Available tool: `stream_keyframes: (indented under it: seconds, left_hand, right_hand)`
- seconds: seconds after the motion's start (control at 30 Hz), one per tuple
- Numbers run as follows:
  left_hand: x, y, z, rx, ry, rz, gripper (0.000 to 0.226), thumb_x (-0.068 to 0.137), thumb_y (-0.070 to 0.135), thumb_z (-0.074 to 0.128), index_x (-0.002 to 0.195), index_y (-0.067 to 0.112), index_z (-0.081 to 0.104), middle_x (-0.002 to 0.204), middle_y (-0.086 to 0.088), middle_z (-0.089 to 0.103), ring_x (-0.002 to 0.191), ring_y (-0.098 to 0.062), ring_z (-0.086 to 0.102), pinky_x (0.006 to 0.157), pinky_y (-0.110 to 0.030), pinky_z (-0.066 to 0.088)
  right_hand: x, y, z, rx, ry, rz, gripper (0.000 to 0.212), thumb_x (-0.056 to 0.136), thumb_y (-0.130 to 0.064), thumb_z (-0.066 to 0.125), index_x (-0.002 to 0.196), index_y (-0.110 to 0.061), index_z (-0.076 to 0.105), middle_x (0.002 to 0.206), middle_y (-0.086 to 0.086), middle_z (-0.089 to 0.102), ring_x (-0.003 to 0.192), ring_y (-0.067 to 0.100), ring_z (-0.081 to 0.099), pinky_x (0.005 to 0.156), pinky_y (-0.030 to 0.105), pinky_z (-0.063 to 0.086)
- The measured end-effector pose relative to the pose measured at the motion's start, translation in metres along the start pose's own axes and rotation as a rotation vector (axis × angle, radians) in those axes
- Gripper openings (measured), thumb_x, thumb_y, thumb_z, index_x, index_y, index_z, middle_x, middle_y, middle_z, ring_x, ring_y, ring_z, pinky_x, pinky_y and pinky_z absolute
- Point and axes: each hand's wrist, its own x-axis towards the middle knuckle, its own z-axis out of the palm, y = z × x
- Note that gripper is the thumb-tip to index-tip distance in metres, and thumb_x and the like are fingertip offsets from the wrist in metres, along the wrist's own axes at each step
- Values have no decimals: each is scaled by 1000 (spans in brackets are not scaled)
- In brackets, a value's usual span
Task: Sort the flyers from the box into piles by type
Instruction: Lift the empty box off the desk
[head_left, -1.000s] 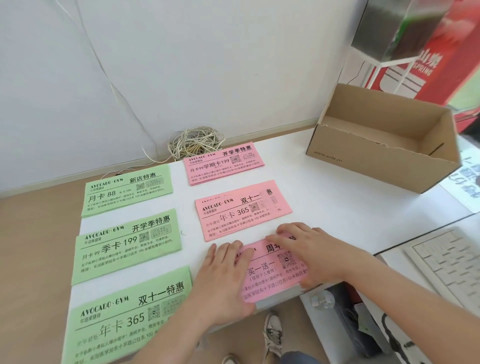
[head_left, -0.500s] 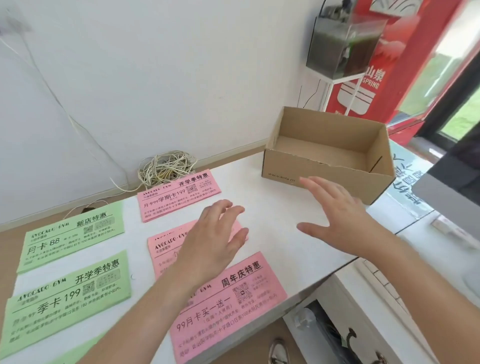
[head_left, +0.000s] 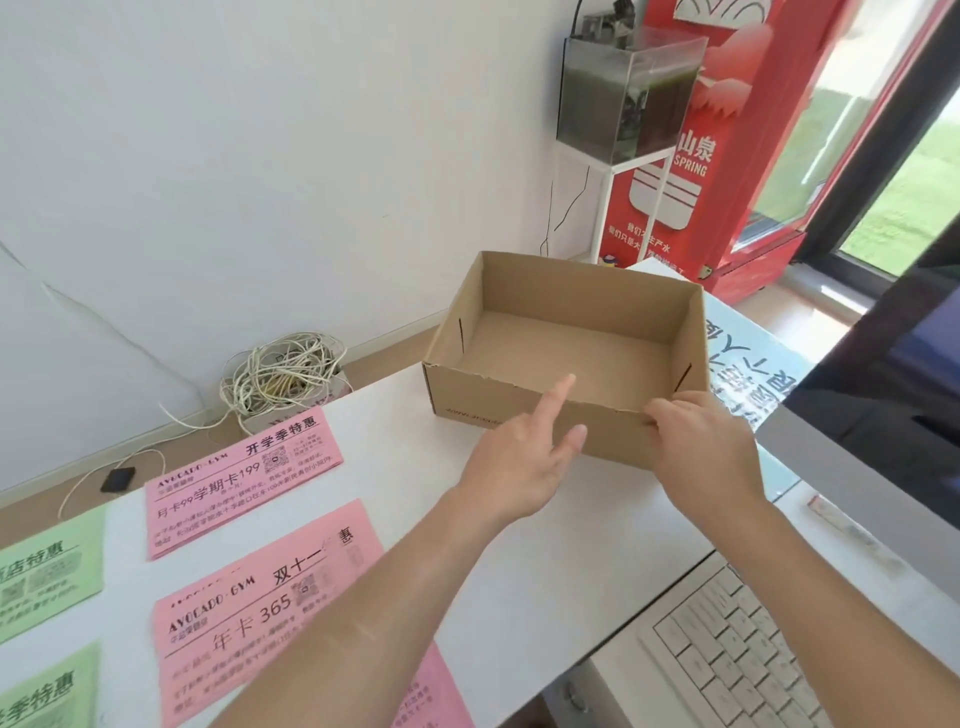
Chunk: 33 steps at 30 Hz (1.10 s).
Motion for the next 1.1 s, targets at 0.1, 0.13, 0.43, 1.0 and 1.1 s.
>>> stream_keyframes:
  seconds: [0.1,0.13,0.43,1.0,1.1]
  left_hand:
    - [11,0,7,-172,24,-124,32,95,57,32,116,38,47,89,1,64,90,-25,61,88,-39,47]
    - [13,-1,7,-206,65,-167,31,95,57,32,101,33,51,85,2,64,85,-24,63,84,-39,48]
    - [-21,-20,-40,-137,510,-319,21,81,30,49,69,14,52,62,0,66,71,-24,61,68,-35,48]
    - [-254,-11,-101,-155,630,31,31,83,4,50,106,24,42,65,5,52,66,-17,55,65,-37,40]
    - [-288,-4,-92,-113,583,59,35,85,4,48,111,25,38,75,12,52,63,-26,55,63,-39,38]
  right_hand:
    - [-9,-9,8,74,53,-70,26,59,8,74,63,-15,62,57,-4,60,83,28,64,54,32,45]
    - [-13,-14,8,92,57,-87,28,57,7,76,62,-16,61,57,-4,60,82,27,65,53,30,44]
    - [-47,-39,-24,185,212,-380,41,69,-3,77,108,-12,68,124,12,60,123,33,49,88,40,52]
    - [-257,-126,-146,283,657,-42,48,83,-20,69,127,-8,55,133,21,44,112,37,45,105,12,17]
    - [-306,-122,-162,351,732,181,53,84,-5,63,134,-12,46,132,16,40,115,22,39,93,32,41]
